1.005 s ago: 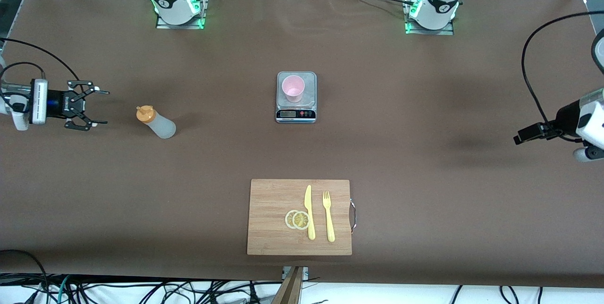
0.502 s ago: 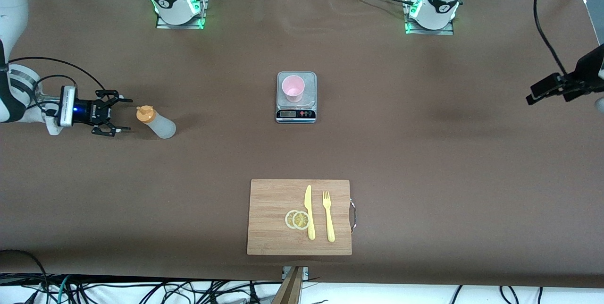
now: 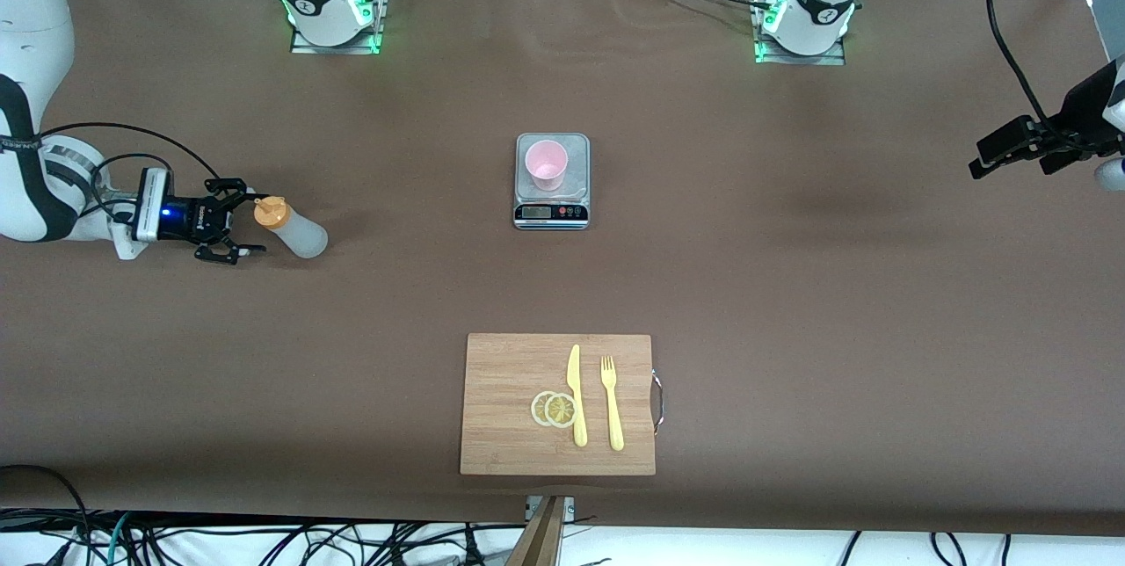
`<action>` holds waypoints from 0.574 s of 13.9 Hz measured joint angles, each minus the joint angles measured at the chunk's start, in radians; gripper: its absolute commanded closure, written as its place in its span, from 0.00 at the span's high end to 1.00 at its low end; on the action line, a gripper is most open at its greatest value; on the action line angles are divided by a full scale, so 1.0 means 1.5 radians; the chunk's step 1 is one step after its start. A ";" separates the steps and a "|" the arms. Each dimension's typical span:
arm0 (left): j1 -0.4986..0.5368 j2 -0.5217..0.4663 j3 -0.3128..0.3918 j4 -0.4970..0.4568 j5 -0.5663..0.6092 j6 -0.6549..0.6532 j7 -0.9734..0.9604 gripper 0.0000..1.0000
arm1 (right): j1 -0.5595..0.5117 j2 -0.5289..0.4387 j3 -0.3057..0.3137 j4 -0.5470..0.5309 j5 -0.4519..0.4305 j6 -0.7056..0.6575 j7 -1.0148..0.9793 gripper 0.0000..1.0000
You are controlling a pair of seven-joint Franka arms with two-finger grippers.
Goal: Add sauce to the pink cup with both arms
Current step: 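Grasp the white sauce bottle with the right gripper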
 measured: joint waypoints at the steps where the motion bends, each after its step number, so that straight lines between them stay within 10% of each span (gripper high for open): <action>1: 0.000 0.000 0.000 0.001 0.000 0.000 -0.001 1.00 | 0.001 0.006 0.004 0.000 0.003 0.000 -0.005 1.00; 8: -0.002 0.013 -0.007 0.004 0.000 0.000 -0.005 1.00 | 0.022 0.042 0.013 0.000 0.012 0.000 -0.038 1.00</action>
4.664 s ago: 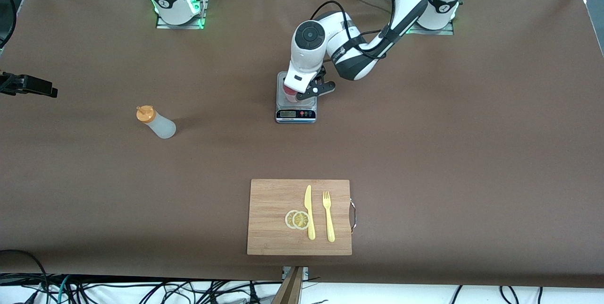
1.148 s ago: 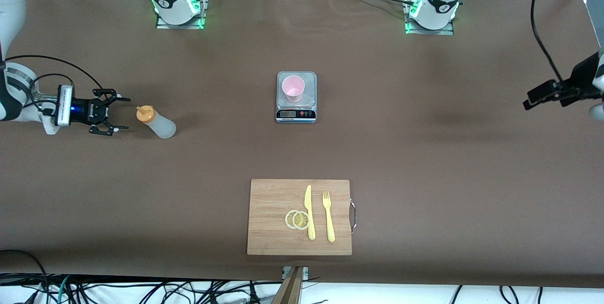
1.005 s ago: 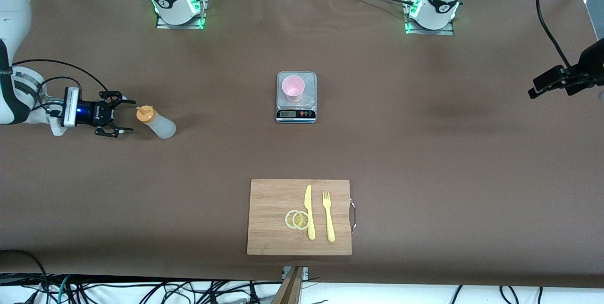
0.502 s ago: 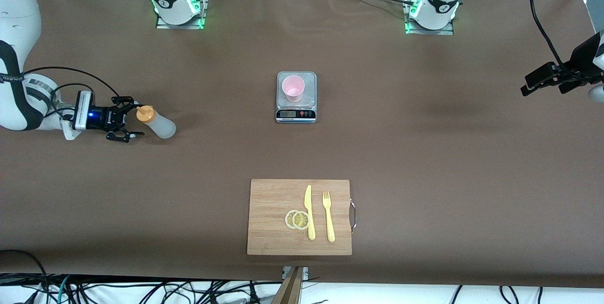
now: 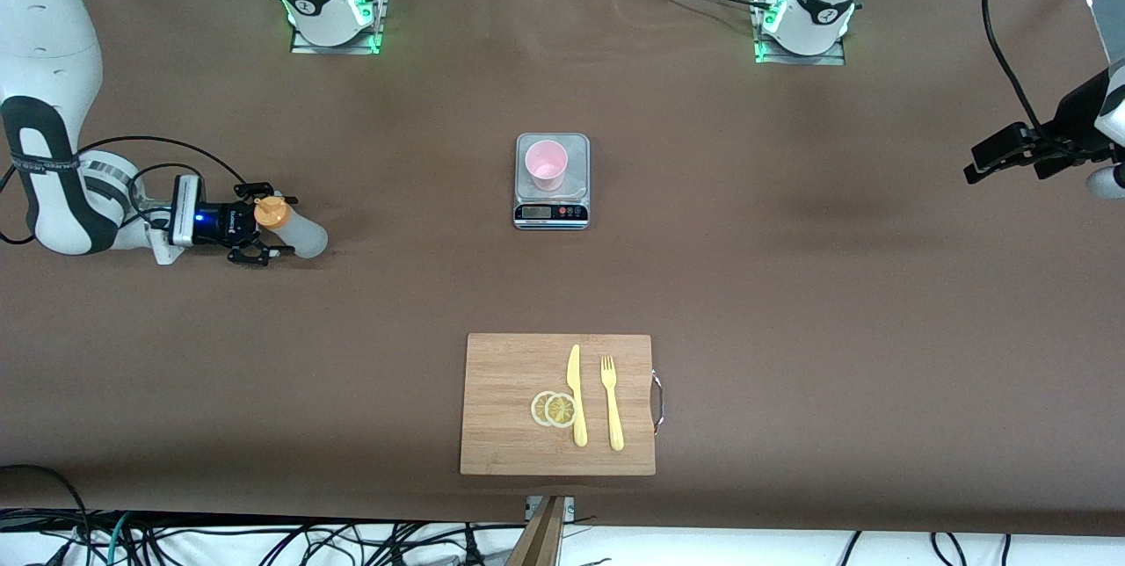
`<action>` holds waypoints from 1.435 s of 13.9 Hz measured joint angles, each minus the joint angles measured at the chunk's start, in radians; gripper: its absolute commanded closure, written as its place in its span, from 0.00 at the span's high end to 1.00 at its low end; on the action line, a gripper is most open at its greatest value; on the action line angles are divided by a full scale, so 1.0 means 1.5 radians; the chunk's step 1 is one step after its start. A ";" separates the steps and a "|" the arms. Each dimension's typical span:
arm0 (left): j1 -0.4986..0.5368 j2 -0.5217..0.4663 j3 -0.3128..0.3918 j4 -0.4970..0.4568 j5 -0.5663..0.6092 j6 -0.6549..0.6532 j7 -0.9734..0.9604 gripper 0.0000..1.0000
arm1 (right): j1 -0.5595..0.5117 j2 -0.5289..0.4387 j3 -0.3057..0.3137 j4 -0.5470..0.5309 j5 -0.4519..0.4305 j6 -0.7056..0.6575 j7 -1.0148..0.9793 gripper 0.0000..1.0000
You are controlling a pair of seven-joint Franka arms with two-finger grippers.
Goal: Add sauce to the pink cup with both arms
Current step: 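Grasp the white sauce bottle with the right gripper, then lift the bottle and tilt its orange nozzle over the pink cup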
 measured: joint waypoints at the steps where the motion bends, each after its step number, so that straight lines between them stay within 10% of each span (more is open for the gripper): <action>1: -0.001 0.001 -0.002 0.000 0.000 0.000 0.000 1.00 | 0.005 0.000 0.000 0.000 0.000 0.000 0.000 1.00; 5: -0.002 0.001 -0.002 0.000 -0.002 0.000 0.000 1.00 | 0.026 0.000 0.004 0.000 0.000 -0.001 0.000 0.97; 7: -0.002 0.003 -0.002 0.000 -0.013 0.000 0.000 1.00 | 0.030 0.001 0.014 0.000 0.000 -0.001 0.000 0.62; 8: -0.002 0.004 -0.002 0.001 -0.016 0.000 0.000 1.00 | 0.030 0.001 0.017 0.001 0.000 -0.001 -0.003 0.26; 10: -0.002 0.009 -0.002 0.008 -0.017 0.000 -0.001 1.00 | 0.030 0.001 0.018 0.007 0.000 -0.001 -0.008 0.05; 20: 0.000 0.025 -0.001 0.024 -0.017 0.000 -0.002 1.00 | 0.045 0.000 0.018 0.093 0.000 0.035 0.100 0.00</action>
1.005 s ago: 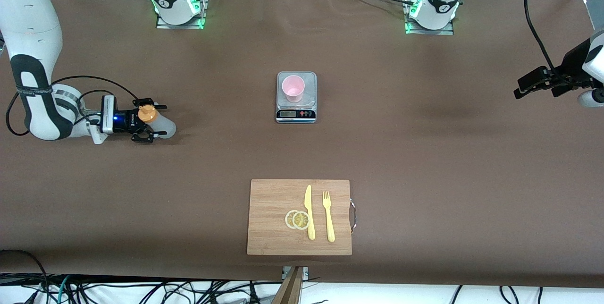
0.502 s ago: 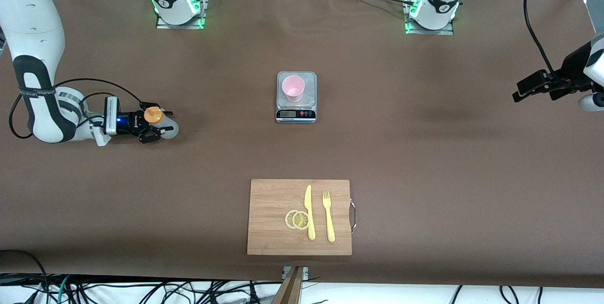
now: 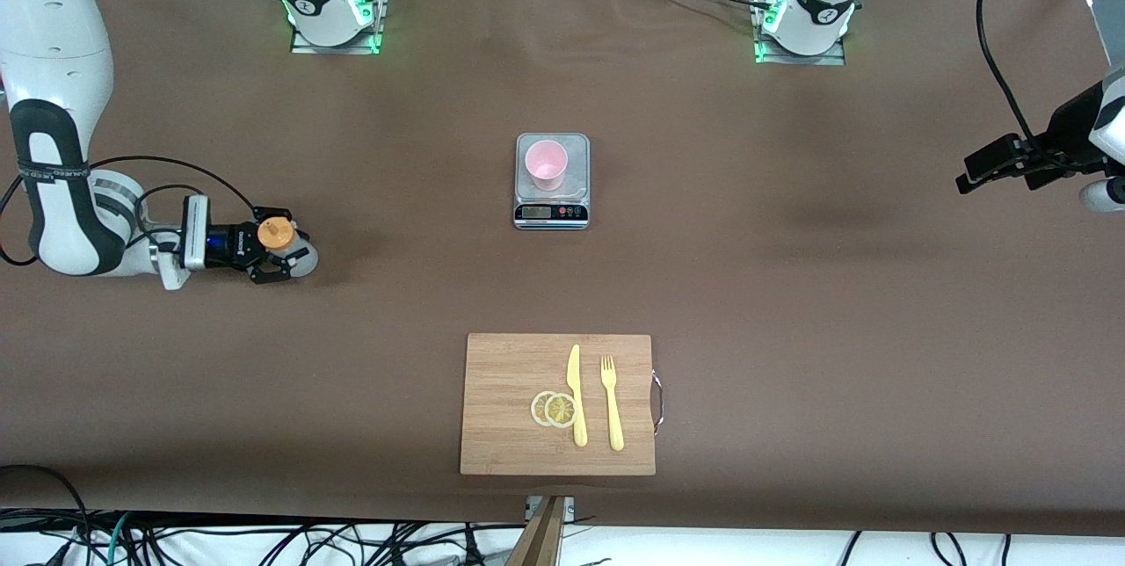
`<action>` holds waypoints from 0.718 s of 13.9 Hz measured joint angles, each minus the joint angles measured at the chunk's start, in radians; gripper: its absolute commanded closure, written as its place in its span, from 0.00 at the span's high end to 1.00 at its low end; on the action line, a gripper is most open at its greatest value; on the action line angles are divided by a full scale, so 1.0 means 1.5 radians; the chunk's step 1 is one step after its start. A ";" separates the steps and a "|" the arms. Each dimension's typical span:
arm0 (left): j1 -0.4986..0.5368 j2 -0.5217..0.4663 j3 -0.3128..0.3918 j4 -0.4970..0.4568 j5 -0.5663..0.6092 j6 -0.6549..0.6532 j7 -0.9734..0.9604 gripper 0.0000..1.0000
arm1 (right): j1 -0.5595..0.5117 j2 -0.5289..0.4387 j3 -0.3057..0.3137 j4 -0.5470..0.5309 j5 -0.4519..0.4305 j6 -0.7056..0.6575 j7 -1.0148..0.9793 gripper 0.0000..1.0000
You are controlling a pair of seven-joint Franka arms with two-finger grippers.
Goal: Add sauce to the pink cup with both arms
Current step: 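Lift the bottle and tilt its orange nozzle over the pink cup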
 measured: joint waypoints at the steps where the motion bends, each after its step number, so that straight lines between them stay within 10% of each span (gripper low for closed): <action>1: 0.000 0.001 0.000 0.000 0.000 0.000 0.000 1.00 | 0.010 -0.003 0.000 0.013 0.000 0.009 0.038 0.00; 10: 0.002 0.002 0.001 0.000 0.000 -0.021 0.000 1.00 | 0.177 -0.107 0.001 0.046 -0.105 0.205 0.424 0.00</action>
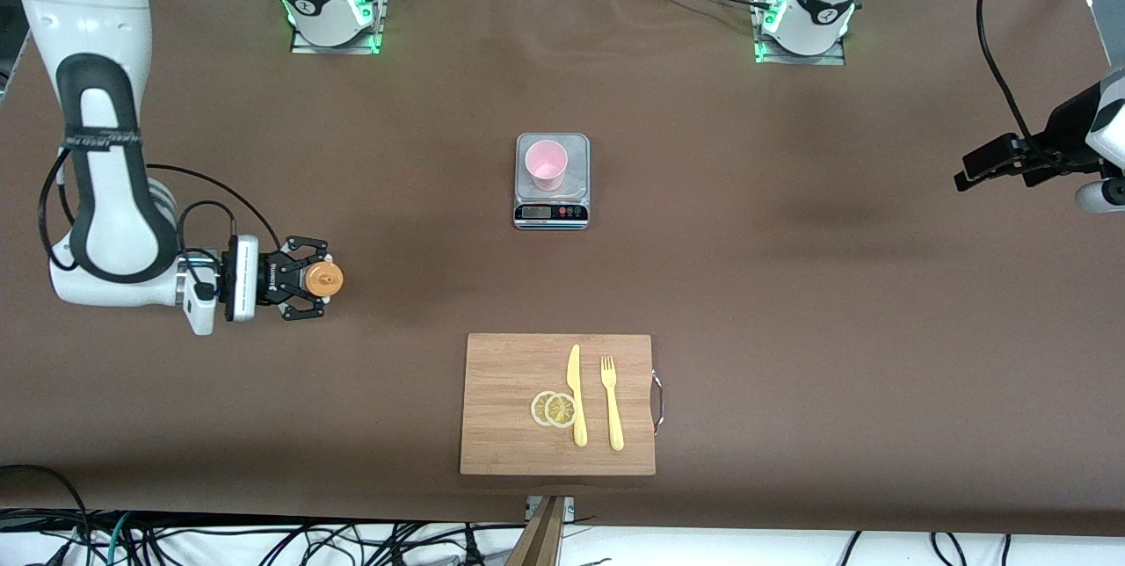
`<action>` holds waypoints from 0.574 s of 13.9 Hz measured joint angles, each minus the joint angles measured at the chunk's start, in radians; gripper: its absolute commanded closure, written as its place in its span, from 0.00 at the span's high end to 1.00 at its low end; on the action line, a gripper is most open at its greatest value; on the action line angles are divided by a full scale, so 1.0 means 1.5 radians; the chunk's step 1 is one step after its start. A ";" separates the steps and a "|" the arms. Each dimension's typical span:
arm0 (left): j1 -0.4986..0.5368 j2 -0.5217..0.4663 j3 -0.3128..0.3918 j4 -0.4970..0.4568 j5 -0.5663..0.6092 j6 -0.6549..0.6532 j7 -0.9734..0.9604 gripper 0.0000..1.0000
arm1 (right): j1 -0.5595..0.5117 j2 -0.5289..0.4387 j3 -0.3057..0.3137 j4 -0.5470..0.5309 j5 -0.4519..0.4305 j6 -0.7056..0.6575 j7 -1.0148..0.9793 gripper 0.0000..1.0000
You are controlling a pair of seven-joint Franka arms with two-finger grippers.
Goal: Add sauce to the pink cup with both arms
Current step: 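Lift the bottle and tilt its orange nozzle over the pink cup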
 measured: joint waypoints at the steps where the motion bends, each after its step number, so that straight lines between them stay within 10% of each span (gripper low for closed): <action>1: 0.000 0.000 0.001 0.000 0.000 -0.002 0.000 1.00 | 0.021 -0.018 0.000 0.001 -0.036 0.013 0.057 0.00; 8: 0.001 0.000 0.002 0.001 0.000 -0.007 0.000 1.00 | 0.157 -0.101 0.001 0.002 -0.272 0.058 0.289 0.00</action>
